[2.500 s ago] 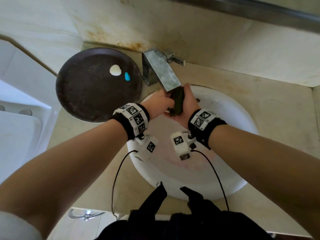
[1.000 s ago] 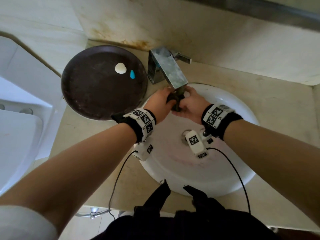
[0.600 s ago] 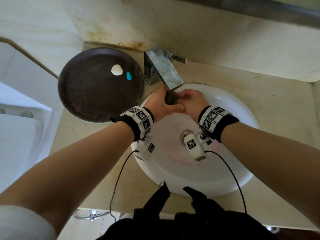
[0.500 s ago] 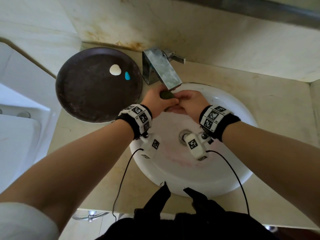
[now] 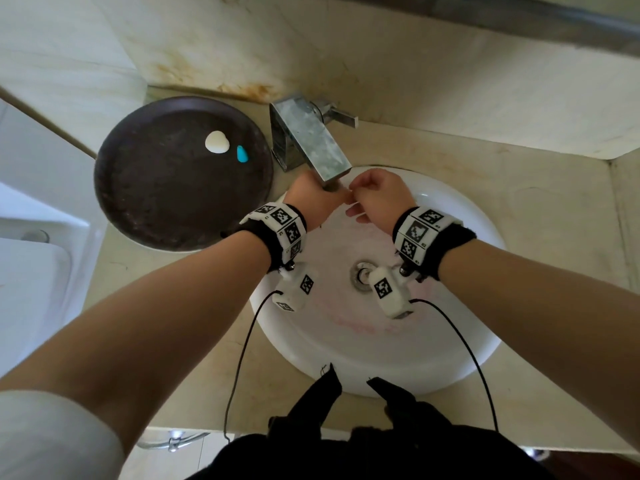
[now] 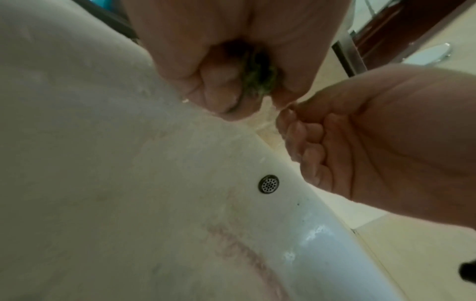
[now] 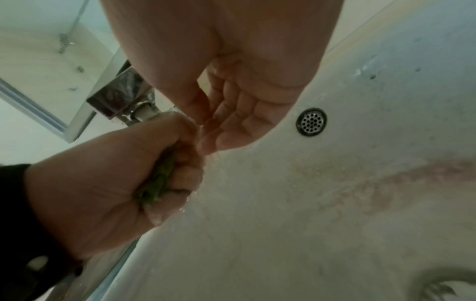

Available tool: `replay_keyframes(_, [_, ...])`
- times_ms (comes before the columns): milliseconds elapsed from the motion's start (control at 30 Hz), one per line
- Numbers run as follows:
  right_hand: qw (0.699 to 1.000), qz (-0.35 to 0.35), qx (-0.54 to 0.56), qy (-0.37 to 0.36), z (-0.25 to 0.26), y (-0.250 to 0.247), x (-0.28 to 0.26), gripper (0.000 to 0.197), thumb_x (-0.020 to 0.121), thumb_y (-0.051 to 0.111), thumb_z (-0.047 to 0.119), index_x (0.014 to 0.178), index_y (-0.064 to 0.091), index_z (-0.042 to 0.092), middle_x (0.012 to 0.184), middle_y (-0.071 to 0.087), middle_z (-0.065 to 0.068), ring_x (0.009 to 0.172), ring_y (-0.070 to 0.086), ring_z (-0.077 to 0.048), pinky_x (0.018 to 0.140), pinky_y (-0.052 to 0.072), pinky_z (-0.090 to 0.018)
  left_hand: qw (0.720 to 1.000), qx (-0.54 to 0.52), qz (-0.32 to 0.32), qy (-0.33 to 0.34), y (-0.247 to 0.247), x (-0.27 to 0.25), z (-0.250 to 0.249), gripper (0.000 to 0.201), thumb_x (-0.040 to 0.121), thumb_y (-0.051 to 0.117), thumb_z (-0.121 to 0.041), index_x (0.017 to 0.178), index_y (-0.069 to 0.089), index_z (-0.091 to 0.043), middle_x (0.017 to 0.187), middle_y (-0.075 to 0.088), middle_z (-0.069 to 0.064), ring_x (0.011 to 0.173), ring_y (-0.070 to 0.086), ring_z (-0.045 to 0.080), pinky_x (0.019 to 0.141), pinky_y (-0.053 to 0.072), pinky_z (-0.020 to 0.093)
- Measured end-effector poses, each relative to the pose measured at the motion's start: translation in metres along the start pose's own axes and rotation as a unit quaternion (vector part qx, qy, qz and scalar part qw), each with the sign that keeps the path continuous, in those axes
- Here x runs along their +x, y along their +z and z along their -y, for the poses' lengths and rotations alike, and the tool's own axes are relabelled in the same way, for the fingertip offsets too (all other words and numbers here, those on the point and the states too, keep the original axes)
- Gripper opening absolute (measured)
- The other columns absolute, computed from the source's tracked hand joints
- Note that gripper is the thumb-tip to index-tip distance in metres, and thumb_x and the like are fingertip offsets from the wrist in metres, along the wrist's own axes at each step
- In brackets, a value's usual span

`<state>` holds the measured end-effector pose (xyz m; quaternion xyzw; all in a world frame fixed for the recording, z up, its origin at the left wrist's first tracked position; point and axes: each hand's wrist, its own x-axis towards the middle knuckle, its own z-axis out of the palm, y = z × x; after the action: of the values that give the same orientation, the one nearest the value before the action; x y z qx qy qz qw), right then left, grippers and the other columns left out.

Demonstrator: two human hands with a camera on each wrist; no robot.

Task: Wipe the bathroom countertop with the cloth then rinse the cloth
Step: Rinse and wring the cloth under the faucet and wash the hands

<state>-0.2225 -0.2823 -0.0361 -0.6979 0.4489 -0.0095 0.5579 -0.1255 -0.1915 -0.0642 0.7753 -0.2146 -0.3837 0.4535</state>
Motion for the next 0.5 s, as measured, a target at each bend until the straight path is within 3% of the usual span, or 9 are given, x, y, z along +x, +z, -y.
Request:
replay_keyframes(167, [1.000,0.017,-0.004,-0.008,0.001,0.006,0.001,0.011,0.089,0.047,0.005,0.091,0.054,0.013,0.077,0.069,-0.005,0.065,0.069,-0.019,0.059,0.055,-0.029,0.999,0.030,-0.012,-0.009,0.002,0.004,-0.007,0.027,0.079,0.055,-0.020,0.053,0.048,-0.018,0.056,0.052,0.001,0.052,0.049,0.020,0.054,0.044,0.034])
replay_keyframes(300, [0.999,0.015,-0.031,-0.007,0.003,0.008,0.003,0.014,0.087,0.053,0.010,0.098,0.053,0.018,0.081,0.072,-0.001,0.069,0.071,-0.016,0.064,0.055,-0.032,0.999,0.039,-0.019,0.003,0.002,0.007,-0.009,0.027,0.086,0.056,-0.015,0.059,0.050,-0.019,0.059,0.054,-0.001,0.050,0.048,0.013,0.052,0.042,0.027])
replay_keyframes(400, [0.998,-0.031,-0.046,-0.037,0.011,0.002,0.007,0.031,0.086,0.058,0.012,0.115,0.050,0.022,0.094,0.069,0.004,0.080,0.069,-0.014,0.062,0.054,-0.029,1.000,0.025,-0.004,0.015,-0.001,0.003,-0.011,0.027,0.087,0.058,-0.010,0.062,0.048,-0.015,0.055,0.050,-0.001,0.042,0.045,0.008,0.042,0.041,0.021])
replay_keyframes(500, [0.994,-0.071,-0.048,-0.067,0.031,-0.009,0.016,0.055,0.084,0.059,0.012,0.135,0.042,0.024,0.115,0.060,0.009,0.094,0.064,-0.013,0.072,0.055,-0.029,0.998,0.048,0.036,0.014,-0.002,0.001,-0.009,0.014,0.080,0.066,-0.013,0.070,0.056,-0.015,0.068,0.064,0.004,0.052,0.056,0.008,0.051,0.047,0.023])
